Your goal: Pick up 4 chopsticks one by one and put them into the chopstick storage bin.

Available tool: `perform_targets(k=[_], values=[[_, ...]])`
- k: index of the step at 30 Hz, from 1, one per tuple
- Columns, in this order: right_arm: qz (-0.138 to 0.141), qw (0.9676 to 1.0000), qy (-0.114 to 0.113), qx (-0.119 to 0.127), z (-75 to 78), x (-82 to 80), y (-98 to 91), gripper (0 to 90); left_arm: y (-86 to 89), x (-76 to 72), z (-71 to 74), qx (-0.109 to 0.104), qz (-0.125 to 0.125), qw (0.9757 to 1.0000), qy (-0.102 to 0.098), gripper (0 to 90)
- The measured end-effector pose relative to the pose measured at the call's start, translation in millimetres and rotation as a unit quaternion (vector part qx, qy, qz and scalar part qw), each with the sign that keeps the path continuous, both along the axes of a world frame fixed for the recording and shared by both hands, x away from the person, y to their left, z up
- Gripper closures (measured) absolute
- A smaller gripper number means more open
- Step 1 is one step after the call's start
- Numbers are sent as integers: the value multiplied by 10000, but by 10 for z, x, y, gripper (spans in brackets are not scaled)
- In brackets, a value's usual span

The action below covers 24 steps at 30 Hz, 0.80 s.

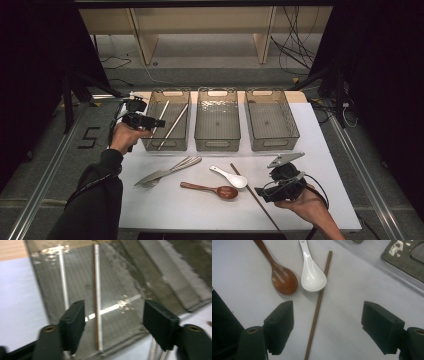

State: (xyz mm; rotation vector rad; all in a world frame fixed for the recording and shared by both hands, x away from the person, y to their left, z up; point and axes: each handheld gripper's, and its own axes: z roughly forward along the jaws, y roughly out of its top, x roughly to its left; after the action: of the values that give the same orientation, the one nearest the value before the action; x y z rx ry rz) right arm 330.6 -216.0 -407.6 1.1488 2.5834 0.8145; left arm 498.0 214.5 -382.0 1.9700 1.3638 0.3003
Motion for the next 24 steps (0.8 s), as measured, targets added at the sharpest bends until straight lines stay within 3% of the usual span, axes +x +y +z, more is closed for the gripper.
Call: perform_targets(k=[5,10,15,19,22,24], values=[[-16,10000,28,-73,-19,5,7,271,-112,-226,76,-184,-283,9992,-194,227],[-19,9998,52,-186,-32,-2,26,271,-218,-422,90,-120,-488,9982,-341,189],[-2,9996,138,-231,-51,8,32,271,-278,-598,121,-199,-755,9943,-727,159],[20,9993,205,-304,-75,16,40,271,-300,-681,85,-255,-922,9930,-695,150],[32,9991,247,-341,-87,15,48,271,-317,-737,80,-423,-968,9926,-598,150],[36,9990,275,-355,-91,18,51,271,-328,-780,86,-387,-1042,9918,-625,147]])
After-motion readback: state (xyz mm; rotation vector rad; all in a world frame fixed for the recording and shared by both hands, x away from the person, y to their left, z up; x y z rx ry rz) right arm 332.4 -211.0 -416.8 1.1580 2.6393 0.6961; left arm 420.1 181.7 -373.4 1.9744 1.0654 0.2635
